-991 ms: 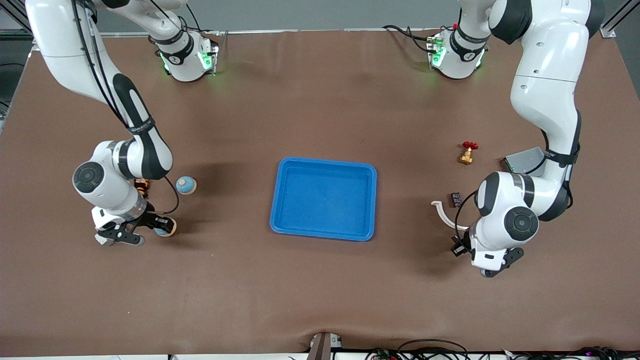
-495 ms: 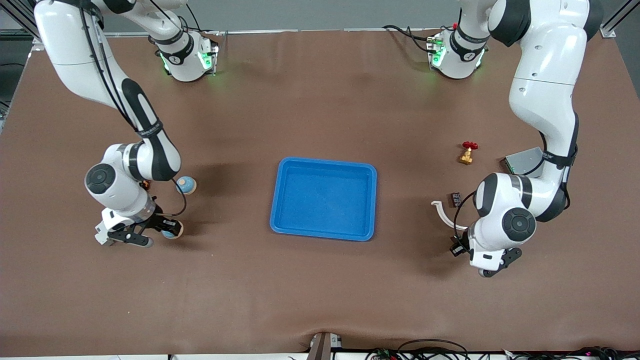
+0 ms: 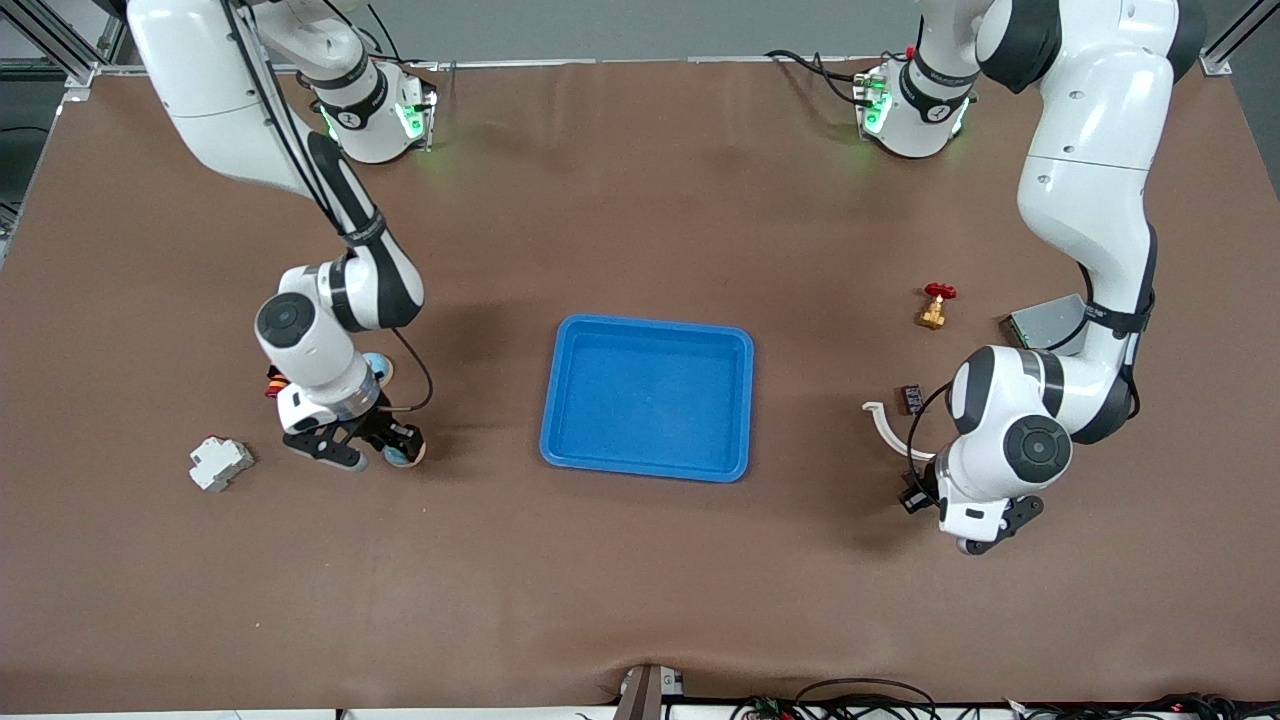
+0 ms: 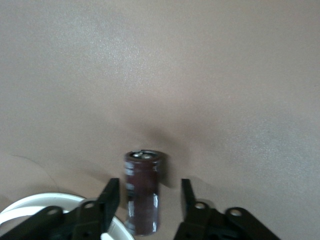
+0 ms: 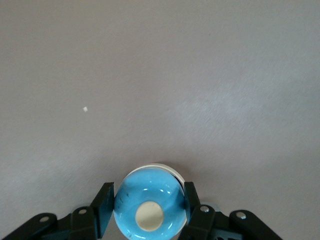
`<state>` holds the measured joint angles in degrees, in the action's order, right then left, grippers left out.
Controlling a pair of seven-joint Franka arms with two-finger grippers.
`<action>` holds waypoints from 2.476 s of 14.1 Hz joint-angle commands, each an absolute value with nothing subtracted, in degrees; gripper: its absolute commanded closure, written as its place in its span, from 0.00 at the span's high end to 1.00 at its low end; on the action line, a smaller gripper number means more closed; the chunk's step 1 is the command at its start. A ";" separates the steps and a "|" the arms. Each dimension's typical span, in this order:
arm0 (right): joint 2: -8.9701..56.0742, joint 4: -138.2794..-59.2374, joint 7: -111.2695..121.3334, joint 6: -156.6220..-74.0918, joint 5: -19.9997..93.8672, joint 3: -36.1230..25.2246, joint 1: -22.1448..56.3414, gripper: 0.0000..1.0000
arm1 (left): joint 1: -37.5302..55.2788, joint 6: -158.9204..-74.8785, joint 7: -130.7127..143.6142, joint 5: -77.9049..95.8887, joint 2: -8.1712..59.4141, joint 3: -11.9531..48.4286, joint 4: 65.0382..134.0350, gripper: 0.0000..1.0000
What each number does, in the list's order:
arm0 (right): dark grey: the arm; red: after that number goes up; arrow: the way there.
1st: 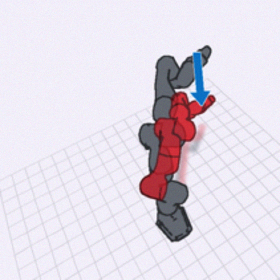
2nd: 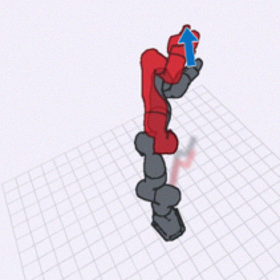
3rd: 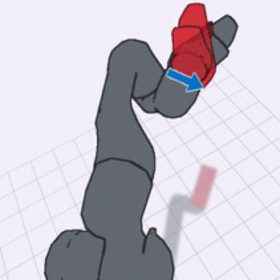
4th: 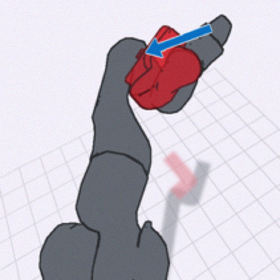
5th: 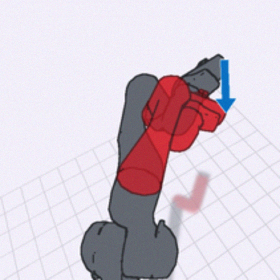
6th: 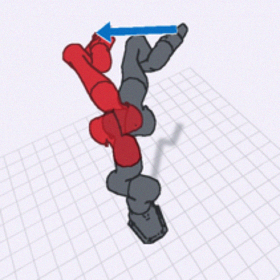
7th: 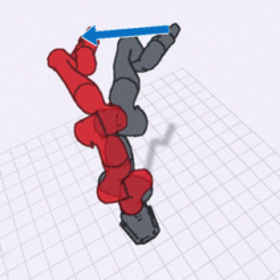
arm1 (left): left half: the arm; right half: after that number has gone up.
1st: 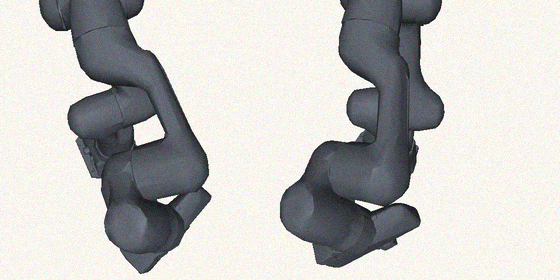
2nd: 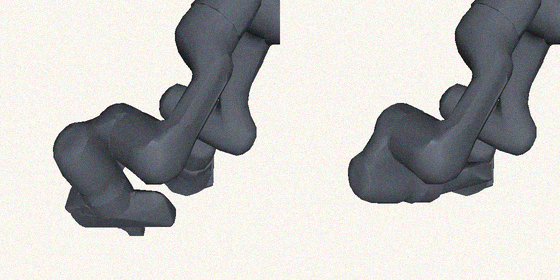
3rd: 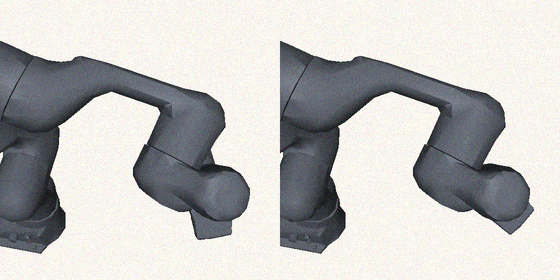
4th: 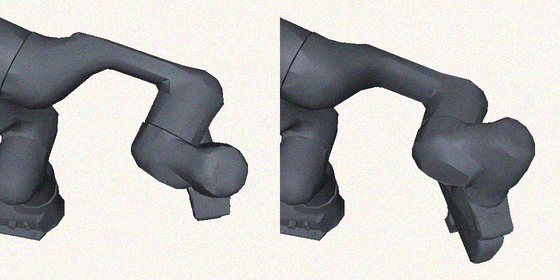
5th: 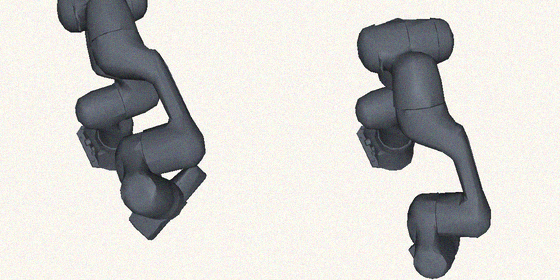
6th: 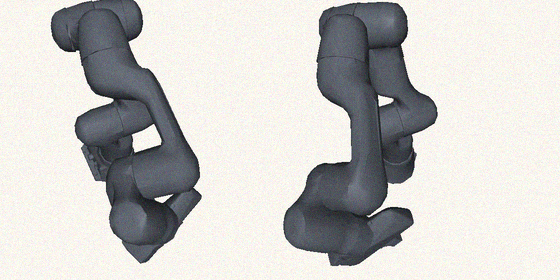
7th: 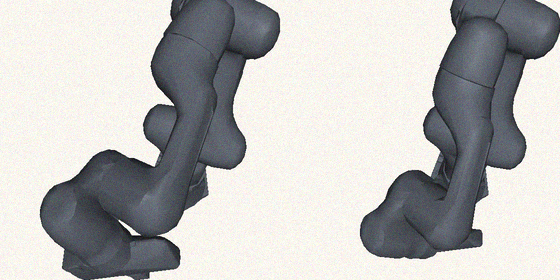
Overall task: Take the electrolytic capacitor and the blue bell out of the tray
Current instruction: 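Place the capacitor below the arch while the right gripper carries the bell, then withdraw the left gripper while the right gripper moves the bell beside the first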
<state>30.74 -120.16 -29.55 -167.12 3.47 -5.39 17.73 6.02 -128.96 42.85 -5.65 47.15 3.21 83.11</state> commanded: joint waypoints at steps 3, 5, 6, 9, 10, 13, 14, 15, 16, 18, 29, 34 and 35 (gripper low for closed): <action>32.70 -128.05 -43.65 -170.68 4.31 -5.01 28.01 0.00 | 6.07 -129.20 40.00 -7.56 46.94 2.73 82.09 1.00; 32.70 -128.58 -47.18 -170.68 4.31 -6.67 32.50 0.00 | 5.45 -129.20 35.53 -9.13 45.80 1.33 82.09 1.00; 32.61 -129.02 -47.98 -170.60 4.31 -7.64 34.43 0.00 | 5.10 -129.03 31.16 -10.97 45.18 0.71 82.18 1.00; 31.56 -132.00 -48.08 -170.25 4.31 -10.54 38.31 0.00 | 0.46 -126.14 18.93 -11.51 42.20 0.70 82.71 1.00; 30.77 -133.23 -47.99 -170.16 4.22 -11.07 39.28 0.00 | -0.95 -124.56 15.50 -11.34 41.40 0.88 82.71 1.00; 29.53 -135.17 -47.99 -170.07 4.22 -11.60 40.34 0.00 | -3.07 -121.13 10.29 -10.90 38.60 0.97 83.40 1.00; 29.18 -135.70 -48.08 -170.07 4.22 -11.60 40.78 0.00 | -3.08 -120.07 10.20 -10.81 36.84 0.97 84.02 1.00; 28.74 -136.75 -48.16 -170.07 4.22 -11.60 41.04 0.00 | -3.08 -118.84 10.02 -10.81 34.74 0.97 85.42 1.00; 28.39 -137.63 -48.08 -170.07 4.22 -11.69 41.48 0.00 | -3.08 -117.44 9.41 -10.81 32.37 0.97 86.65 1.00; 27.08 -139.91 -47.90 -170.07 4.13 -12.47 42.53 0.00 | -2.99 -113.58 8.18 -10.81 26.84 1.05 89.98 1.00; 14.50 -140.28 -47.55 -148.10 -4.57 -18.37 43.95 0.00 | -3.87 -96.07 1.41 -0.71 -3.49 1.32 106.33 1.00; 13.01 -136.06 -47.37 -140.37 -4.57 -18.72 43.51 0.00 | -3.78 -94.22 2.55 1.58 -9.48 4.65 106.88 1.00; 12.83 -135.88 -47.29 -140.36 -4.57 -19.07 43.51 0.00 | -3.78 -93.61 2.37 1.58 -10.19 5.88 106.79 1.00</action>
<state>14.07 -136.34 -46.74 -141.99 -3.35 -18.47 43.87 -3.38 -94.49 2.70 0.44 -7.49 4.49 105.46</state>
